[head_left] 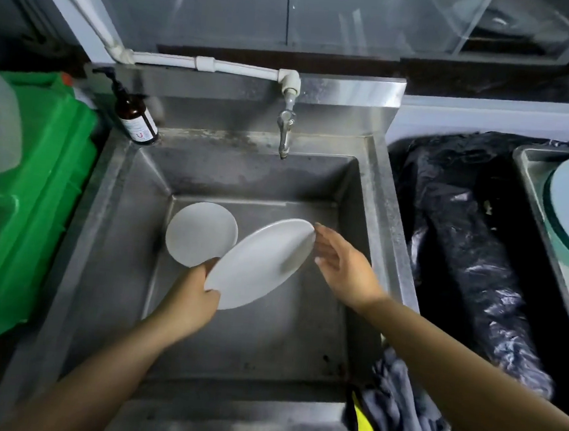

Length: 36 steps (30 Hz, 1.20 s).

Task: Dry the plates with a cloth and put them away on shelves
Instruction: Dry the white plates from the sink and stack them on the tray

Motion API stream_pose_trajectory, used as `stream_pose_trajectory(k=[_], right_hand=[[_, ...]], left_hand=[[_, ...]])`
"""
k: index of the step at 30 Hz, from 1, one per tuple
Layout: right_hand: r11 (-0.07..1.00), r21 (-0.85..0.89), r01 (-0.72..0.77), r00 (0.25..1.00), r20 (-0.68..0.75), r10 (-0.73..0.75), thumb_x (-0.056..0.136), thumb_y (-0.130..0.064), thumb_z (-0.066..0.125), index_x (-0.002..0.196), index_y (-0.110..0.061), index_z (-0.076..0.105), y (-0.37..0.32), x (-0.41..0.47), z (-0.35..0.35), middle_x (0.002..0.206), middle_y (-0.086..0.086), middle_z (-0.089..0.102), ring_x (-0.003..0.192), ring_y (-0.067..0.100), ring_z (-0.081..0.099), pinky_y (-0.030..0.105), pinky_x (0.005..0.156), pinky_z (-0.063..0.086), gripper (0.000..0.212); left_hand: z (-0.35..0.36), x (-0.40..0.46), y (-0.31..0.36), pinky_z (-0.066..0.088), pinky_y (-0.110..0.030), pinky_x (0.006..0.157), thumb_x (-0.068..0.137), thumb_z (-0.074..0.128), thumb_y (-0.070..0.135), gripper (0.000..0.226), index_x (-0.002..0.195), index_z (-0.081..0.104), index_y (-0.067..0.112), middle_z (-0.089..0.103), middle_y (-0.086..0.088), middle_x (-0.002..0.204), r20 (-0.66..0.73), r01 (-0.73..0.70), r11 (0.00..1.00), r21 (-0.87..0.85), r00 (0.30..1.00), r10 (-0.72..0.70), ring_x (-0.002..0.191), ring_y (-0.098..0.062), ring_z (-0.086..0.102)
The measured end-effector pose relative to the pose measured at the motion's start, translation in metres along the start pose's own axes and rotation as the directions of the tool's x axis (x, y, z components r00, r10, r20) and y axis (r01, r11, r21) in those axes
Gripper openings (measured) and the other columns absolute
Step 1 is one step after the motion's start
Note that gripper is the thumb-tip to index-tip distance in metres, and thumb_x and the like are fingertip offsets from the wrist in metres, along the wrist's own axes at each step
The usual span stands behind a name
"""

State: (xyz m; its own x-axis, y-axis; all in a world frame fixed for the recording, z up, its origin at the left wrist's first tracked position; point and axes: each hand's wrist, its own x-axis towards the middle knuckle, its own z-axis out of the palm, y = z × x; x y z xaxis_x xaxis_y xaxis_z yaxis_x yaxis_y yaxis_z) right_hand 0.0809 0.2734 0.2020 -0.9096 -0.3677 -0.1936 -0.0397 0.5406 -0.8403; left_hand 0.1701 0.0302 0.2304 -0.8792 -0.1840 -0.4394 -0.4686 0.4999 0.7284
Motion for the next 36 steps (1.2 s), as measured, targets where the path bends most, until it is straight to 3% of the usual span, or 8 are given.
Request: stream_pose_trajectory(k=[5, 12, 15, 19, 21, 29, 32, 36], right_hand=[[0.960, -0.278, -0.014, 0.997, 0.073, 0.035, 0.097, -0.017, 0.056, 0.151, -0.027, 0.033, 0.036, -0.059, -0.028, 0.147, -0.002, 0.047, 0.135, 0.014, 0.042, 0.016, 0.105, 0.029, 0.060], [0.793, -0.595, 0.130, 0.969, 0.246, 0.026, 0.078, -0.063, 0.048, 0.127, -0.023, 0.063, 0.114, -0.172, -0.032, 0.123, 0.006, 0.066, 0.117, 0.032, 0.062, 0.050, 0.099, 0.047, 0.065], [0.638, -0.749, 0.177, 0.945, 0.310, 0.102, 0.067, -0.077, 0.041, 0.133, -0.028, 0.054, 0.128, -0.201, -0.032, 0.135, 0.006, 0.060, 0.128, 0.030, 0.054, 0.051, 0.109, 0.036, 0.083], [0.639, -0.758, 0.129, 0.942, 0.295, 0.160, 0.078, -0.068, 0.038, 0.154, -0.038, 0.011, 0.128, -0.203, -0.028, 0.163, 0.006, -0.005, 0.146, 0.033, -0.015, 0.061, 0.115, 0.002, 0.086], [0.653, -0.756, 0.034, 0.935, 0.255, 0.246, 0.086, -0.058, 0.045, 0.153, -0.041, -0.002, 0.121, -0.201, -0.027, 0.157, 0.002, -0.028, 0.144, 0.037, -0.026, 0.062, 0.115, 0.001, 0.084], [0.668, -0.734, -0.127, 0.939, 0.127, 0.318, 0.092, -0.016, 0.048, 0.156, -0.025, 0.010, 0.118, -0.186, -0.033, 0.162, 0.012, -0.010, 0.148, 0.039, -0.005, 0.048, 0.114, 0.031, 0.075], [0.728, -0.668, -0.157, 0.957, 0.080, 0.280, 0.089, -0.016, 0.050, 0.153, -0.027, 0.025, 0.109, -0.178, -0.048, 0.162, 0.010, 0.011, 0.143, 0.036, 0.023, 0.041, 0.111, 0.034, 0.070], [0.899, -0.421, -0.119, 0.993, -0.071, 0.098, 0.078, -0.016, 0.060, 0.141, -0.024, 0.049, 0.066, -0.161, -0.065, 0.148, 0.005, 0.043, 0.133, 0.026, 0.045, 0.029, 0.108, 0.036, 0.065]], left_hand=[[0.028, -0.017, -0.001, 0.049, -0.045, 0.096, 0.080, 0.045, -0.014, 0.061, 0.130, 0.054, 0.019, 0.063, -0.001, 0.115, -0.058, 0.096, 0.989, -0.113, 0.993, -0.103, 0.115, -0.026, 0.056], [0.063, -0.042, 0.001, 0.058, -0.040, 0.072, 0.081, 0.049, -0.019, 0.056, 0.129, 0.054, 0.009, 0.061, -0.009, 0.125, -0.072, 0.259, 0.883, -0.390, 0.948, -0.310, 0.114, -0.032, 0.056], [0.073, -0.056, 0.006, 0.056, -0.035, 0.066, 0.082, 0.050, -0.019, 0.055, 0.131, 0.052, 0.007, 0.059, -0.007, 0.121, -0.074, 0.282, 0.852, -0.440, 0.935, -0.347, 0.113, -0.032, 0.055], [0.081, -0.079, 0.014, 0.055, -0.036, 0.068, 0.084, 0.050, -0.018, 0.054, 0.132, 0.050, 0.007, 0.059, -0.008, 0.121, -0.054, 0.276, 0.827, -0.490, 0.937, -0.345, 0.113, -0.033, 0.056], [0.083, -0.089, 0.015, 0.055, -0.035, 0.066, 0.084, 0.051, -0.018, 0.055, 0.134, 0.049, 0.007, 0.058, -0.008, 0.123, -0.057, 0.274, 0.816, -0.509, 0.935, -0.350, 0.114, -0.034, 0.056], [0.065, -0.108, 0.019, 0.058, -0.039, 0.076, 0.087, 0.052, -0.015, 0.045, 0.120, 0.055, 0.015, 0.062, -0.003, 0.120, 0.034, 0.207, 0.777, -0.594, 0.972, -0.233, 0.107, -0.028, 0.061], [0.050, -0.106, 0.026, 0.059, -0.038, 0.076, 0.087, 0.052, -0.015, 0.043, 0.108, 0.059, 0.022, 0.065, 0.001, 0.116, 0.090, 0.176, 0.768, -0.616, 0.984, -0.153, 0.105, -0.026, 0.063], [0.029, -0.099, 0.036, 0.059, -0.045, 0.080, 0.085, 0.054, -0.015, 0.055, 0.128, 0.056, 0.019, 0.064, -0.002, 0.125, 0.125, 0.130, 0.739, -0.662, 0.990, -0.062, 0.114, -0.031, 0.060]])
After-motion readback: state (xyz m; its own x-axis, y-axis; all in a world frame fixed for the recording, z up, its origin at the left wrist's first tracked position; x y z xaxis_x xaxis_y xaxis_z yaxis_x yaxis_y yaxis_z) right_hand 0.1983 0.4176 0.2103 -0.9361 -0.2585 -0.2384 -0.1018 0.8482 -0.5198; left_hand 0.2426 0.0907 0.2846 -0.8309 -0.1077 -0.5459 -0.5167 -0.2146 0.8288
